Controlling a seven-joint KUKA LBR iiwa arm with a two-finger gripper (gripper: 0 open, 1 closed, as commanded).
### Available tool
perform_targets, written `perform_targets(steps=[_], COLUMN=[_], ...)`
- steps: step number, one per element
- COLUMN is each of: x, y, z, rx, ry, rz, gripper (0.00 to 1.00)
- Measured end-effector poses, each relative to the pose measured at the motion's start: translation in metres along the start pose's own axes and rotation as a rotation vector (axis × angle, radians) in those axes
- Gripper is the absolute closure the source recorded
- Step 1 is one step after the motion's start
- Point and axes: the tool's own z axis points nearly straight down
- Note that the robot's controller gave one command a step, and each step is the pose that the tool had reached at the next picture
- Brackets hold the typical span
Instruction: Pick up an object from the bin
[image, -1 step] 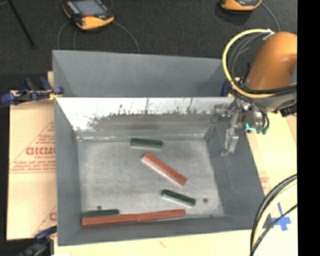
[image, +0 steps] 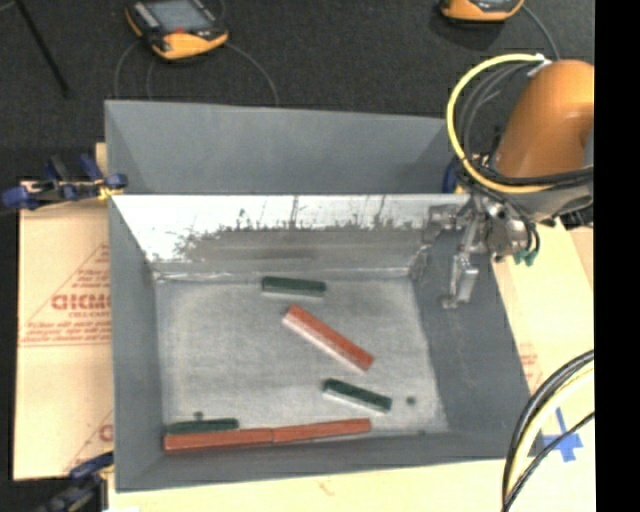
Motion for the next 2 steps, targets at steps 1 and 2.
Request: perform_targets(steps=[1, 2], x=[0.012, 0.025], y=[0.029, 0.068], z=[0.047, 0.069], rx=[-0.002, -0.001], ry=[-0.001, 0.002], rz=[0.166, 0.124], gripper=[0.0, 0.0])
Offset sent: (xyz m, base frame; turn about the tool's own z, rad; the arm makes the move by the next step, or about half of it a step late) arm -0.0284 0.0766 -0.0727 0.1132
